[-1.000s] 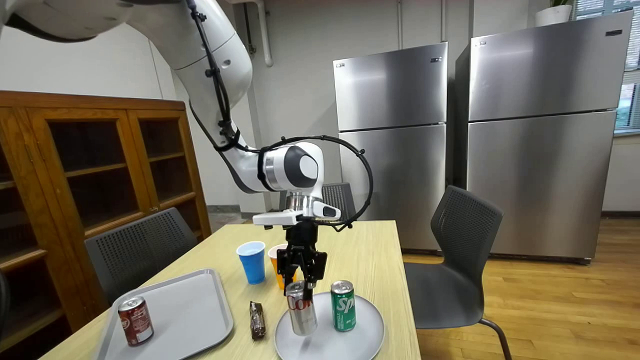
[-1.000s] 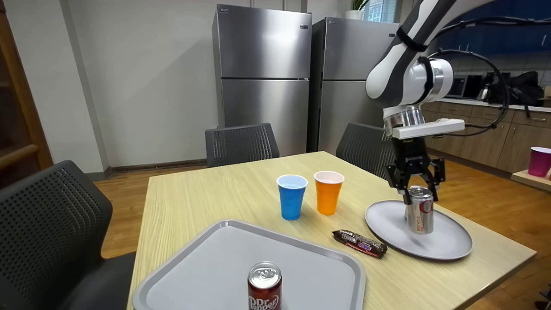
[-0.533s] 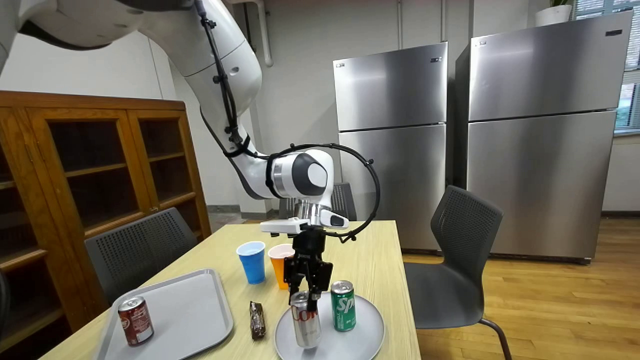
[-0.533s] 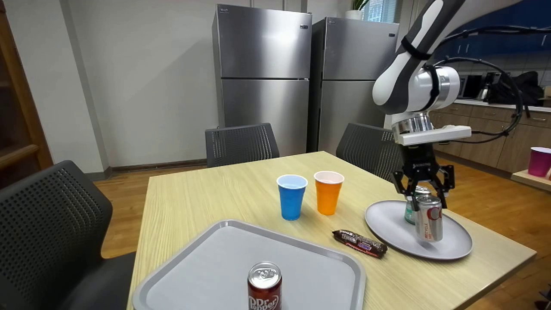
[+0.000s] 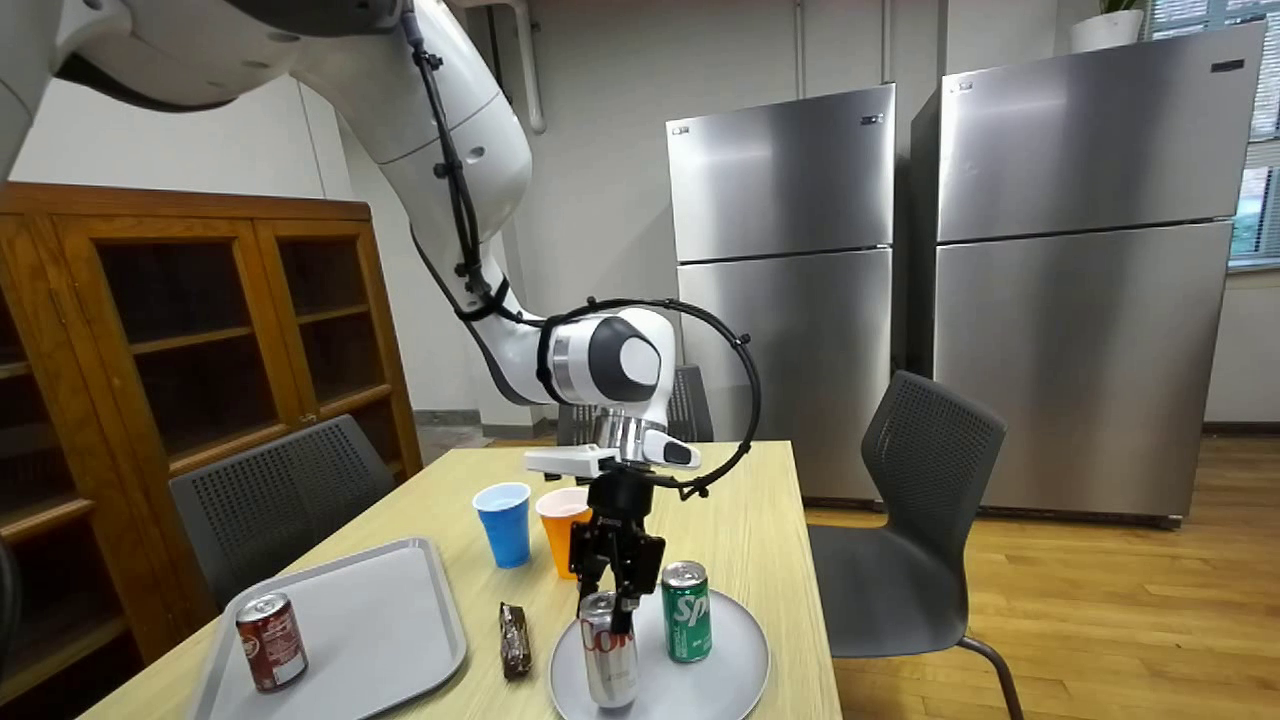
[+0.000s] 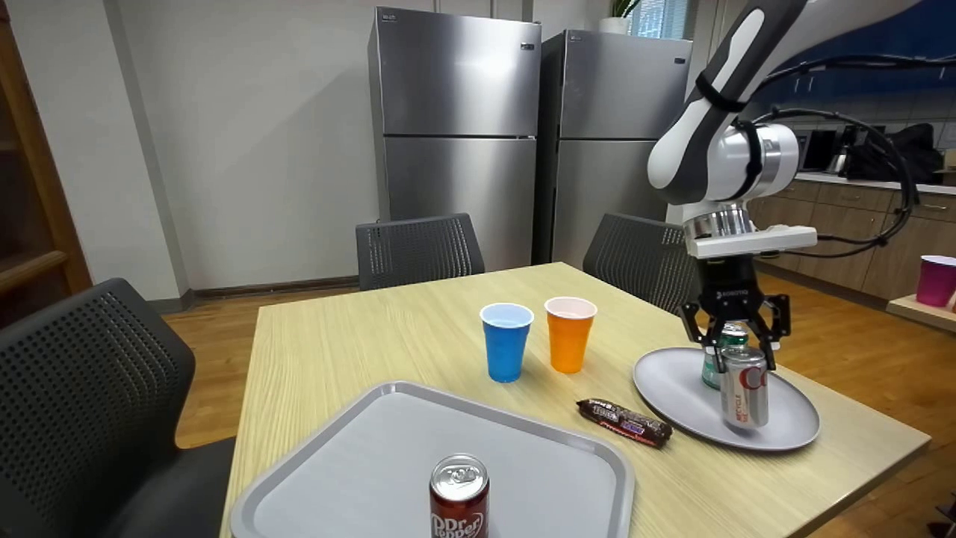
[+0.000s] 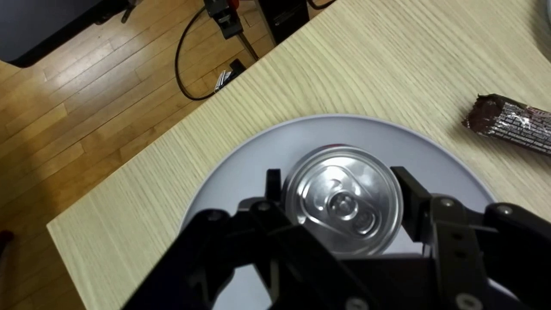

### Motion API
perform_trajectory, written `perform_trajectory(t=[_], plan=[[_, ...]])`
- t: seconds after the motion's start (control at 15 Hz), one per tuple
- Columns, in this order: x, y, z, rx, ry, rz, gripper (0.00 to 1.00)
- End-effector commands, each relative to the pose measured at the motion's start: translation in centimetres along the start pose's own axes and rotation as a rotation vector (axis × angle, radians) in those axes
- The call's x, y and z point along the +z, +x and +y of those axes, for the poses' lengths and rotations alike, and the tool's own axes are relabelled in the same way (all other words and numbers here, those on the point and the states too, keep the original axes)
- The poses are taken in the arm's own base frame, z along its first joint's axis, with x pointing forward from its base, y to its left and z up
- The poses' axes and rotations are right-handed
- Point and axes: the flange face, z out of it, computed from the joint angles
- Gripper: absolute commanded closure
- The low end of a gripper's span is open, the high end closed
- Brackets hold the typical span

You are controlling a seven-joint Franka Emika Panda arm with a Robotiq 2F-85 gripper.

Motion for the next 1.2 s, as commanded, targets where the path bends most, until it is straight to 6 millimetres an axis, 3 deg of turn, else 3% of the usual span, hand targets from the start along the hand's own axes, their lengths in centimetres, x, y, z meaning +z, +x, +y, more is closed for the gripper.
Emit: perform_trajectory(t=[0.0,0.53,0.6,0.73,0.87,1.13], plan=[[-0.9,0.4,0.1,0.045,0.028,0.005,0.62],[-1.3,0.8,0.3,0.072,0.043,0.01,0.62],[-1.4,0.8,0.4,0.074,0.043,0.01,0.27],[-1.4,0.8,0.4,0.08,0.045,0.01,0.05],[-1.8,0.7,0.5,0.081,0.049,0.016,0.0],[-3.5,0.0,0.3,0.067,0.061,0.05,0.0]])
